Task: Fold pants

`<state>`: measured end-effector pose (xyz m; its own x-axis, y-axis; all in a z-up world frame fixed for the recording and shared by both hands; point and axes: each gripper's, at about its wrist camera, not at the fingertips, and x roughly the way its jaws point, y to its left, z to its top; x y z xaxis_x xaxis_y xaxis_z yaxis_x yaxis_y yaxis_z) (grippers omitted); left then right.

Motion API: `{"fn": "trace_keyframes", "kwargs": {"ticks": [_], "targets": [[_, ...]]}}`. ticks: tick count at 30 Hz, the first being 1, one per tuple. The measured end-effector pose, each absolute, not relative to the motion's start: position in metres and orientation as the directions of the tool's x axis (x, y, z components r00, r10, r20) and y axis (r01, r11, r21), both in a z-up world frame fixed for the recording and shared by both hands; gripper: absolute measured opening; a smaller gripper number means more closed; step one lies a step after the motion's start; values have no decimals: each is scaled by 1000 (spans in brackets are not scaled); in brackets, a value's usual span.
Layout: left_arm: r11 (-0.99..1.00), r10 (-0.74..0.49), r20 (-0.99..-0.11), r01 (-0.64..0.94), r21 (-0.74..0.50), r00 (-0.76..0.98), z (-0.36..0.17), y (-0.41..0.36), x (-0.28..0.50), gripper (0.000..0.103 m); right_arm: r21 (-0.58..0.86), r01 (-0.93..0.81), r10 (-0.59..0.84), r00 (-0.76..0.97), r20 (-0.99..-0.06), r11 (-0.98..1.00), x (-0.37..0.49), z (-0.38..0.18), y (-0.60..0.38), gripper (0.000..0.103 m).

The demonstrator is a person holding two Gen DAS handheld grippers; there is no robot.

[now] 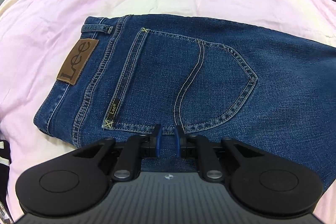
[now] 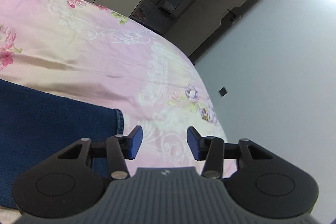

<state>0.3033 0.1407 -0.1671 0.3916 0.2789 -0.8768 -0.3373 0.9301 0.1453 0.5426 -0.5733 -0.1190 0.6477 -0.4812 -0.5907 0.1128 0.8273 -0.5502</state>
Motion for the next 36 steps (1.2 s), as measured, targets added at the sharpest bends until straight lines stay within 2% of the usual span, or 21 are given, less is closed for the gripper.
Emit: {"fn": "trace_keyframes", "kwargs": {"ticks": [5,7,12,15,18,19,24,25,26,27,28,31,36], "targets": [[922,238,-861,-384,53,451,-150,146,285,17,-229,201,-305,617,-726,952,487,-126,-589,42],[924,214,-849,-382,16,482,-139,143,275,17,-155,209,-252,606,-754,966,464,-137,-583,43],[960,139,-838,-279,-16,528,-118,113,246,18,-63,135,-133,614,-778,989,404,-157,-533,43],[984,48,-836,-168,-53,547,-115,86,225,26,1,55,-34,634,-772,998,372,-158,-487,43],[995,-11,-834,-77,-64,552,-123,61,214,42,56,-23,57,649,-759,998,347,-155,-435,43],[997,-15,-836,-57,-56,549,-128,52,215,46,78,-55,95,654,-750,995,339,-153,-414,43],[999,19,-819,-33,0,573,-149,29,224,49,107,-219,226,645,-730,970,309,-149,-314,43],[999,25,-815,-39,2,579,-151,29,226,45,107,-255,250,634,-732,961,303,-150,-294,43],[999,24,-810,-45,-4,586,-150,32,227,28,114,-295,280,618,-734,949,299,-151,-276,43],[998,7,-803,-50,-28,596,-147,37,228,24,119,-344,316,600,-735,931,292,-153,-255,43],[997,-13,-792,-56,-59,610,-143,43,227,15,113,-389,340,586,-736,914,288,-154,-237,43],[993,-64,-786,-38,-110,615,-132,57,229,9,65,-529,399,549,-734,846,276,-154,-186,43],[994,-100,-803,33,-100,587,-114,63,236,7,-72,-739,477,503,-721,670,266,-150,-111,43]]}}
